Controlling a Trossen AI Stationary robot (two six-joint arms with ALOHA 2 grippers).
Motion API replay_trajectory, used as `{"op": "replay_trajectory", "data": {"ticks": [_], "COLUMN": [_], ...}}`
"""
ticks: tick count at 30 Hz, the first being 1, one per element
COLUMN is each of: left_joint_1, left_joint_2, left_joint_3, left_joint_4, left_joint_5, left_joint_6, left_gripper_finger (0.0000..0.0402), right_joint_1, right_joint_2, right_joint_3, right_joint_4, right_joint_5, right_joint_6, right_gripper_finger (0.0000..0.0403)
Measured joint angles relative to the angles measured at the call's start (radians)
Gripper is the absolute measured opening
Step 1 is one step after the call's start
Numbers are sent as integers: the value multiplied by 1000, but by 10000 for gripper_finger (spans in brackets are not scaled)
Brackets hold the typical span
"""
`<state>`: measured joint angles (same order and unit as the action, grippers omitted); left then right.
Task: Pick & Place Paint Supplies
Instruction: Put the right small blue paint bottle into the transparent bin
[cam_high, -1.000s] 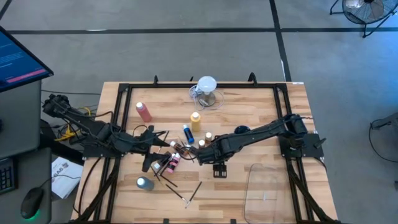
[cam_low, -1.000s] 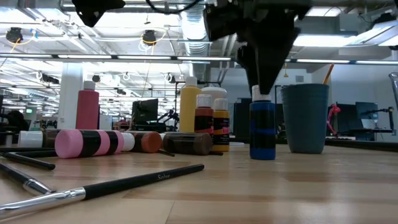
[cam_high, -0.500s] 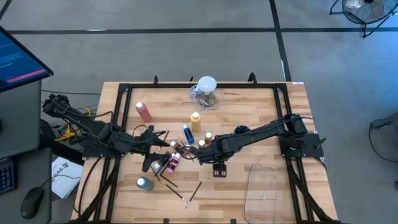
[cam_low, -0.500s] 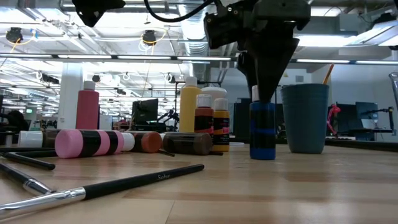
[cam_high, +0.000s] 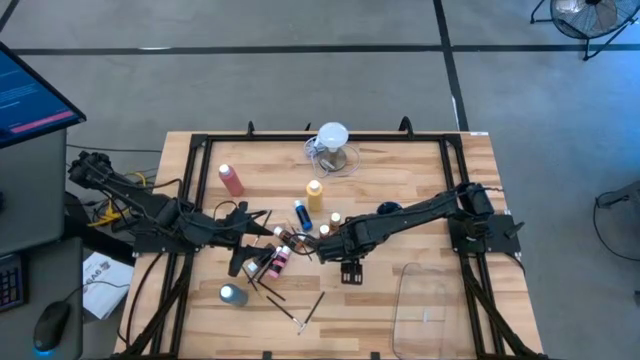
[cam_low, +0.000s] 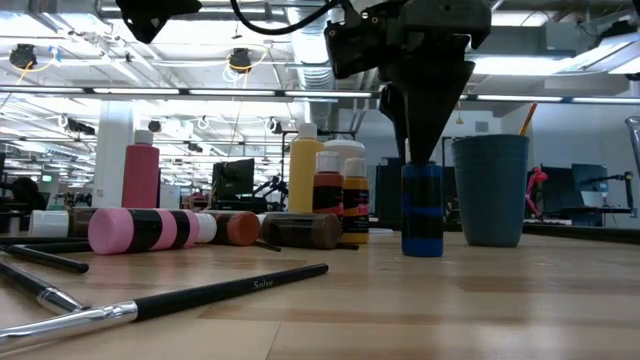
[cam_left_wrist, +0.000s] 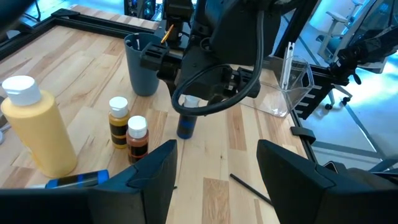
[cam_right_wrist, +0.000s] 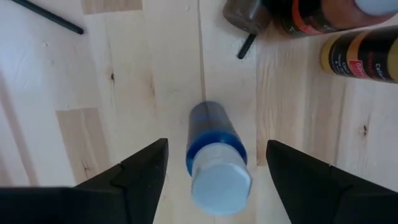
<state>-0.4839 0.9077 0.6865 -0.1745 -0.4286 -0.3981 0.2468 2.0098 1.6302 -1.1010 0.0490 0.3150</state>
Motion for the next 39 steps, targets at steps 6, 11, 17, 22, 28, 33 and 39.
{"op": "replay_trajectory", "data": {"ticks": [6,11,17,22,28,33,39], "left_joint_1": [0,0,0,0,0,0,0], "left_joint_2": [0,0,0,0,0,0,0], "left_joint_3": [0,0,0,0,0,0,0], "left_joint_4": [0,0,3,3,3,3,3], "left_joint_5": [0,0,0,0,0,0,0], "left_joint_6": [-2,-2,-2,-1,0,0,0], "left_gripper_finger": [209,209,209,209,209,209,209], "right_joint_1": [21,20,9,9,9,9,9], "right_joint_2": [0,0,0,0,0,0,0], "right_joint_3": [0,-13,-75,-102,-103,-103,-103], "right_joint_4": [-6,13,58,59,67,67,82], "right_joint_5": [4,4,-5,-23,-23,-23,-23], "right_joint_6": [18,19,23,26,26,27,27], "right_gripper_finger": [265,265,265,265,265,265,265]}}
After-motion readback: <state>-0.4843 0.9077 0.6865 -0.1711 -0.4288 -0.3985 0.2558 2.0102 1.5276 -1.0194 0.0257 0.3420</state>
